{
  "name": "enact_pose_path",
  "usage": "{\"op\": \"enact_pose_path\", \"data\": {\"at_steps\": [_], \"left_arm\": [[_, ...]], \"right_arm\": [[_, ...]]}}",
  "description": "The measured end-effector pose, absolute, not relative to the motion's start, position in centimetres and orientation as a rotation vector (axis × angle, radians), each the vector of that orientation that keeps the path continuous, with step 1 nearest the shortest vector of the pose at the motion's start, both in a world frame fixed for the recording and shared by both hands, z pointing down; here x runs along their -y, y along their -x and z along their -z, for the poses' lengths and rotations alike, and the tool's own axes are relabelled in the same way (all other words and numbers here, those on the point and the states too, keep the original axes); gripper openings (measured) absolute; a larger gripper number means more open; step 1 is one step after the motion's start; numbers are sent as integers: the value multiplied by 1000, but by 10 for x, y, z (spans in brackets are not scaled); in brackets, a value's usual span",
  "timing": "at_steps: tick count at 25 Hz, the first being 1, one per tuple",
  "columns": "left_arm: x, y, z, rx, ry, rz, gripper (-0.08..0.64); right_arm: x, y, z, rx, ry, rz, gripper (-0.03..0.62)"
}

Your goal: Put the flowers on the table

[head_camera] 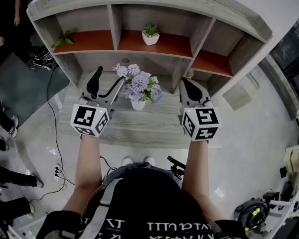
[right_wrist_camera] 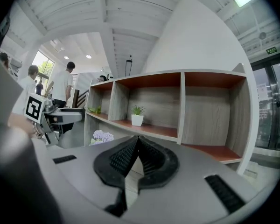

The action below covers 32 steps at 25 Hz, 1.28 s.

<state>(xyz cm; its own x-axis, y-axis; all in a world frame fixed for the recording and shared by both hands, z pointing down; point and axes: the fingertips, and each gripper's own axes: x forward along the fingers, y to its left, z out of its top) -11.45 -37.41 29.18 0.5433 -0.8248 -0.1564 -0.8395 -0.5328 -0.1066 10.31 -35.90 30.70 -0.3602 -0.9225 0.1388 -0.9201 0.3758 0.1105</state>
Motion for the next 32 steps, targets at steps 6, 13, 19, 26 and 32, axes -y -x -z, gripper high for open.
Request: {"op": "enact_pose_path", "data": {"at_steps": [6, 13, 19, 26, 32], "left_arm": [[377, 120, -274, -1443, 2540, -163, 140], [373, 123, -260, -1426, 2480, -172, 12], [371, 128, -256, -1433, 2461, -185, 12], [367, 131, -252, -1428, 2451, -182, 12], [365, 133, -247, -1421, 2436, -183, 12]], "right_arm": [[359, -101, -292, 2466, -1678, 89, 15], [358, -98, -272, 2508, -1713, 142, 15], [355, -93, -261, 2570, -1726, 159, 15], [350, -89, -253, 2565, -1725, 209, 15], [348, -86, -246, 2559, -1720, 258, 15]]}}
